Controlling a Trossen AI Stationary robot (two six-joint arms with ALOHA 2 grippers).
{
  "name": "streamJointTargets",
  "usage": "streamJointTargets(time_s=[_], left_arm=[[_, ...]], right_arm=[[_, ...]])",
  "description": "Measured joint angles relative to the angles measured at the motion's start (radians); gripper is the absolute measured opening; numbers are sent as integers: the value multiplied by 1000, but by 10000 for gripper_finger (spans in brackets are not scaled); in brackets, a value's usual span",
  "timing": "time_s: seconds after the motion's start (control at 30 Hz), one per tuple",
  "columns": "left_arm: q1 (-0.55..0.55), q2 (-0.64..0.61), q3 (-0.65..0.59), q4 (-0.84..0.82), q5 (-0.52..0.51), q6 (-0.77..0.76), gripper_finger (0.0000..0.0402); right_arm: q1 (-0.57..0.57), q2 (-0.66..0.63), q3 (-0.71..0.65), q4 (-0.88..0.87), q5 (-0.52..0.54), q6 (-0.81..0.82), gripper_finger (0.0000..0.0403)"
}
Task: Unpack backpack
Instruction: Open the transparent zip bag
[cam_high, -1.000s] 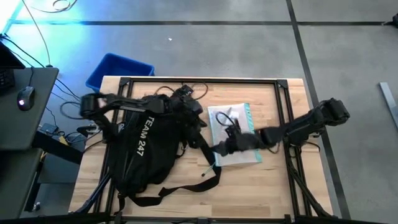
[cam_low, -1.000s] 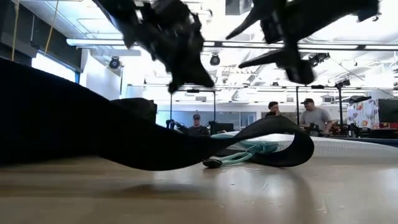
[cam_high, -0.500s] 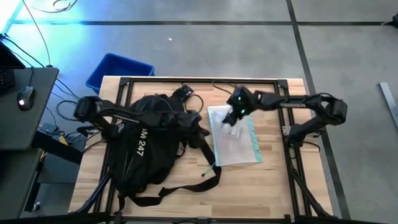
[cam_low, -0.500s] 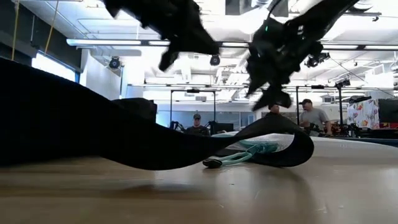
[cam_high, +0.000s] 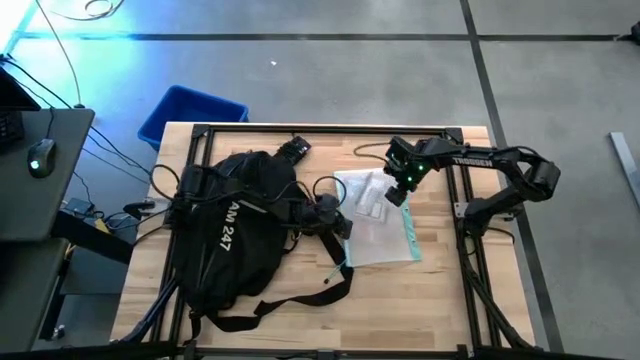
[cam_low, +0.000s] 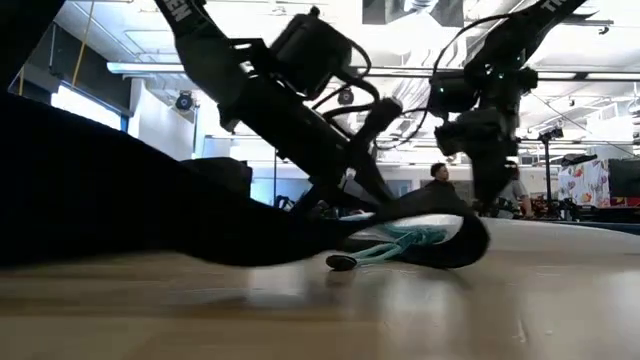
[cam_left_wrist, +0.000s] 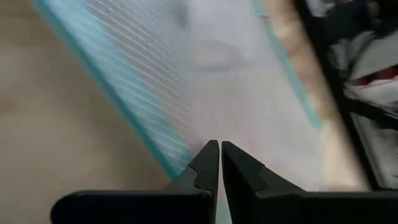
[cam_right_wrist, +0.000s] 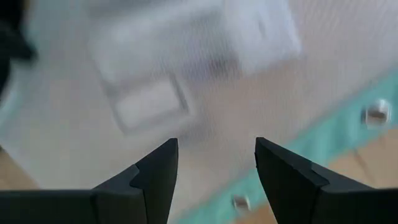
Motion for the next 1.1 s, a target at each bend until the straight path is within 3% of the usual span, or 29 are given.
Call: streamJointTargets(time_s=[0.17,0.3,0.5,0.63,0.8,0.97,1.1], left_arm=[[77,-14,3,-37,25,115,0],[158,-68,1,-95,24,206,0],[240,-187,0,-213,40,374,0],[246,-261,1,-234,133,469,0],[188,-275,1,-228,223,470,0],[119,-187,2,-150,201,434,0],[98,-109,1,-87,168,339,0]], right_arm=[[106,0,-1,-109,7,100,185],[258,-6,-1,-124,-24,237,175],[516,-5,-2,-28,-42,433,171],[588,-6,16,31,-30,474,171],[480,-6,41,28,81,441,171],[261,-6,41,35,140,362,157],[122,-4,26,58,172,323,112]])
